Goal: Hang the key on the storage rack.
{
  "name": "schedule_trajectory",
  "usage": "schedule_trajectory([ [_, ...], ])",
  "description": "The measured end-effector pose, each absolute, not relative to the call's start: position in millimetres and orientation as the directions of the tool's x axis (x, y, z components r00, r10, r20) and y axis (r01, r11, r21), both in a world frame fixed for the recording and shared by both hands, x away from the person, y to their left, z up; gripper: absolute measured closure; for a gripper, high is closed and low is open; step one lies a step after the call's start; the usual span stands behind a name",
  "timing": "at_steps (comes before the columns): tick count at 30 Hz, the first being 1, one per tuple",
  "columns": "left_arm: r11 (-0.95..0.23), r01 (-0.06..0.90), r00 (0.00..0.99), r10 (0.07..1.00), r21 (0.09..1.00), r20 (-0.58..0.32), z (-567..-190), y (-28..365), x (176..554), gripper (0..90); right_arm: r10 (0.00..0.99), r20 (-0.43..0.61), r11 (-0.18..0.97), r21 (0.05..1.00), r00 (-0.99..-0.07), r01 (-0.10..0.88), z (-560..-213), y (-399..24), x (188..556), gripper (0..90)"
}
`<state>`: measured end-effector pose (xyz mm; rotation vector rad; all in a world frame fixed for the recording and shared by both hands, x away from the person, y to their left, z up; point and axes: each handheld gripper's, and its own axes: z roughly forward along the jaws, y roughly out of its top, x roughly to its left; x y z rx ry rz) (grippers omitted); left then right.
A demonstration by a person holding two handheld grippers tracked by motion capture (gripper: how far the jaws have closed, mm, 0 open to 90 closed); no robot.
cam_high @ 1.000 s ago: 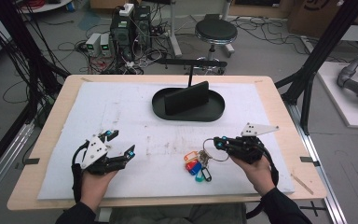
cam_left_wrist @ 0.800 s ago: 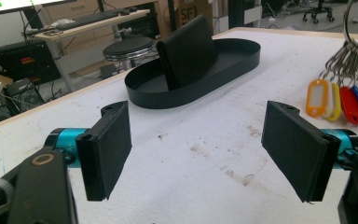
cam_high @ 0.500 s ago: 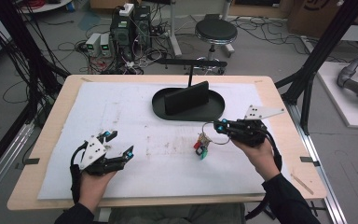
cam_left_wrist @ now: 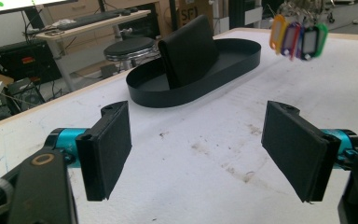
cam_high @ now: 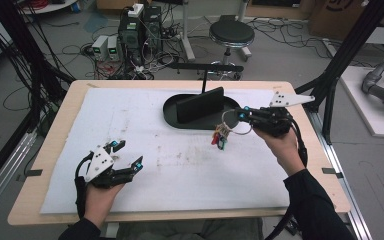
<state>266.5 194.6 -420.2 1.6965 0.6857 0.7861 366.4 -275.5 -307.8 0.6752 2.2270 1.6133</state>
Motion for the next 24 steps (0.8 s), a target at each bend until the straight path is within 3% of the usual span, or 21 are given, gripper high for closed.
schedule_trajectory([
  [12,-0.235,0.052,0.609,0.778,0.971,0.156,-421,196,266,24.1,0.603,0.014,0.209,0.962,-0.797,0.175,-288,-282,399,87.5],
  [24,-0.239,0.050,0.609,0.777,0.970,0.160,-421,197,266,24.1,0.638,-0.019,0.236,0.956,-0.770,0.172,-283,-275,426,87.5],
])
